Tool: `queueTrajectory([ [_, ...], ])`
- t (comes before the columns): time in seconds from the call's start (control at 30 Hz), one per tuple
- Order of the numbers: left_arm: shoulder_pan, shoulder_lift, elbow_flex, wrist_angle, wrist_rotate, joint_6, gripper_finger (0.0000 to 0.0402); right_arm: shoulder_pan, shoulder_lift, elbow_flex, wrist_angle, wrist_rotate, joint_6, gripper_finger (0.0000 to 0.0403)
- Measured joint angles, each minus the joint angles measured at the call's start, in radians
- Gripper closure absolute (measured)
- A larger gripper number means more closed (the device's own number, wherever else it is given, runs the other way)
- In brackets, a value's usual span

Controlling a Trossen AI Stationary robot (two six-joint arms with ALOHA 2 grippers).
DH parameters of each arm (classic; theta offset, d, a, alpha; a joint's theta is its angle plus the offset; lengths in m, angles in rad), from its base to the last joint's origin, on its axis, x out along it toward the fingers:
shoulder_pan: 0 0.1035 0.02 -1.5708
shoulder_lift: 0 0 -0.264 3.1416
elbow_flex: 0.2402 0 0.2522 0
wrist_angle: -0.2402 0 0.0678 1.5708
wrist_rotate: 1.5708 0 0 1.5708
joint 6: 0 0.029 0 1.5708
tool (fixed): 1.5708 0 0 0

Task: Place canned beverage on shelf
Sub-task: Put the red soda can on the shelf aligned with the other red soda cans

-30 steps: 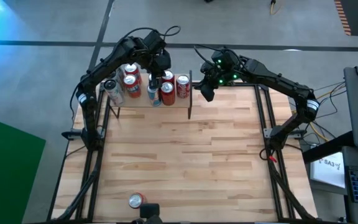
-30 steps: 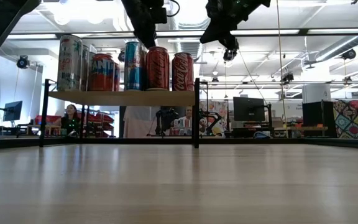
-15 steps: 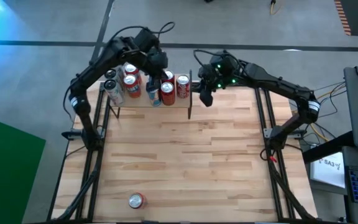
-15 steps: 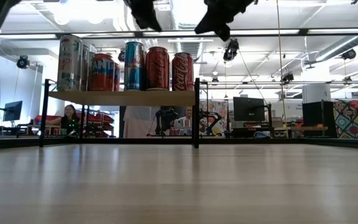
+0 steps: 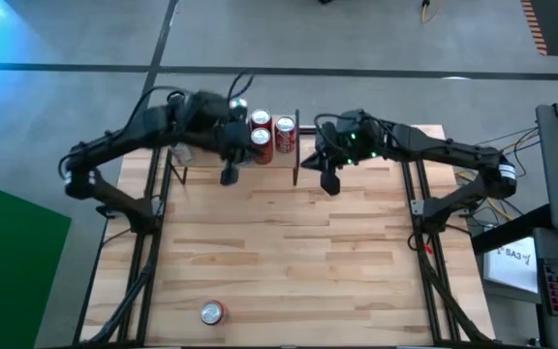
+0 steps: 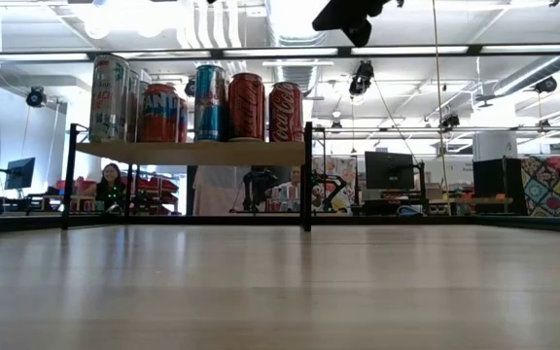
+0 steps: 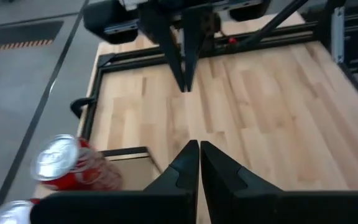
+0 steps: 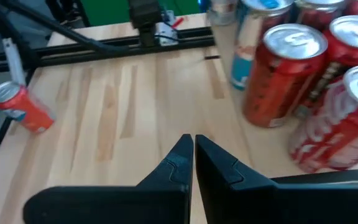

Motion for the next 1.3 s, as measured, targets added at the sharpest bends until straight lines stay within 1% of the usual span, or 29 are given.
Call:
queueTrajectory([
  [0.17,-0.116,-0.135,-0.196,0.144,-0.088,-0.107,0.0402,0.068,-0.044,-0.127,0.114,0.004,0.013,0.0394],
  [0.33,-0.241,-0.256,-0.336,0.198,-0.173,-0.231,0.0402,0.138,-0.049,-0.204,0.187,0.057,0.076,0.0394],
  [0.47,-0.359,-0.325,-0.42,0.234,-0.264,-0.329,0.0402,0.197,-0.049,-0.236,0.24,0.128,0.111,0.0394],
  [0.6,-0.49,-0.354,-0.475,0.26,-0.373,-0.431,0.0402,0.259,-0.048,-0.257,0.294,0.147,0.124,0.0394],
  [0.77,-0.678,-0.348,-0.514,0.265,-0.518,-0.542,0.0402,0.329,-0.047,-0.267,0.337,0.156,0.158,0.0394],
  [0.9,-0.84,-0.324,-0.52,0.268,-0.674,-0.652,0.0402,0.4,-0.047,-0.277,0.348,0.211,0.186,0.0394],
  [1.0,-0.953,-0.296,-0.521,0.267,-0.766,-0.736,0.0402,0.452,-0.047,-0.29,0.355,0.241,0.207,0.0394],
  [1.13,-1.068,-0.239,-0.522,0.269,-0.832,-0.823,0.0402,0.515,-0.046,-0.328,0.429,0.275,0.224,0.0394],
  [1.23,-1.137,-0.18,-0.522,0.268,-0.891,-0.872,0.0402,0.551,-0.04,-0.356,0.487,0.28,0.229,0.0394],
  [1.3,-1.174,-0.14,-0.513,0.263,-0.908,-0.908,0.0402,0.568,-0.026,-0.365,0.513,0.28,0.243,0.0394],
])
